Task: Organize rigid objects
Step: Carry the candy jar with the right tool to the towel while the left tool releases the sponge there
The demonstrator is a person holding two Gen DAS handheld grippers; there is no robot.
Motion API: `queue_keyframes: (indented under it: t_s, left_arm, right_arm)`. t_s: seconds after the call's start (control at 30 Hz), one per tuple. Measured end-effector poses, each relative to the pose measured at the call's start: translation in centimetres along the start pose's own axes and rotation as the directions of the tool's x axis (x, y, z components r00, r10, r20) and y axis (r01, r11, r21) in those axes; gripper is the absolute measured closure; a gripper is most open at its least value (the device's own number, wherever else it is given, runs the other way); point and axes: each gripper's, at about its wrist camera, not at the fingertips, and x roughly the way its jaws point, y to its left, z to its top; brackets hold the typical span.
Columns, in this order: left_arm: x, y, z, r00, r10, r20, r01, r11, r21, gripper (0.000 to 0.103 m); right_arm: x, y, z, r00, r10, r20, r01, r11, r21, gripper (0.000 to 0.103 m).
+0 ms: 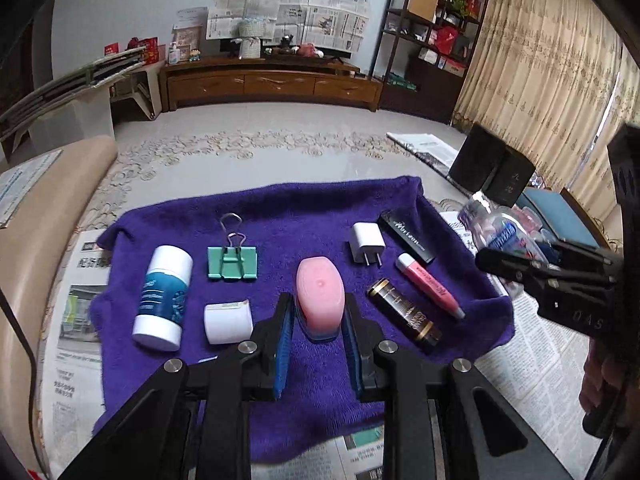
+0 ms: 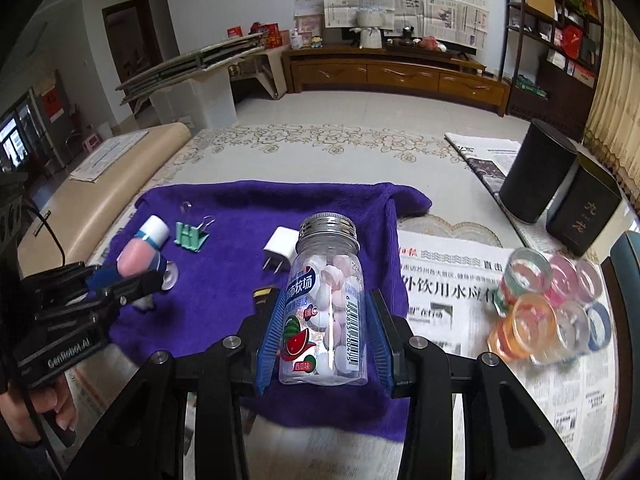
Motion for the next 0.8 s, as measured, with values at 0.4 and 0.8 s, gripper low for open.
queue_keyframes:
  t_s: [0.4,0.8]
  left_arm:
    - [4.3,-0.1,-1.9,0.994,0.009,-0.107,-0.004,0.999,0.043,0.080]
    - [4.1,-0.2,-2.3,0.997,0.018,-0.079,-0.010,0.995,0.096,0.080]
  right_arm:
    - [5.1,1.8,3.2,0.998,0.047,-0.033,-0.048,0.998,-0.036,0.062]
    - [5.1,3.5,3.0,0.992,0.122,-0.036,-0.124,0.991,-0.059,0.062]
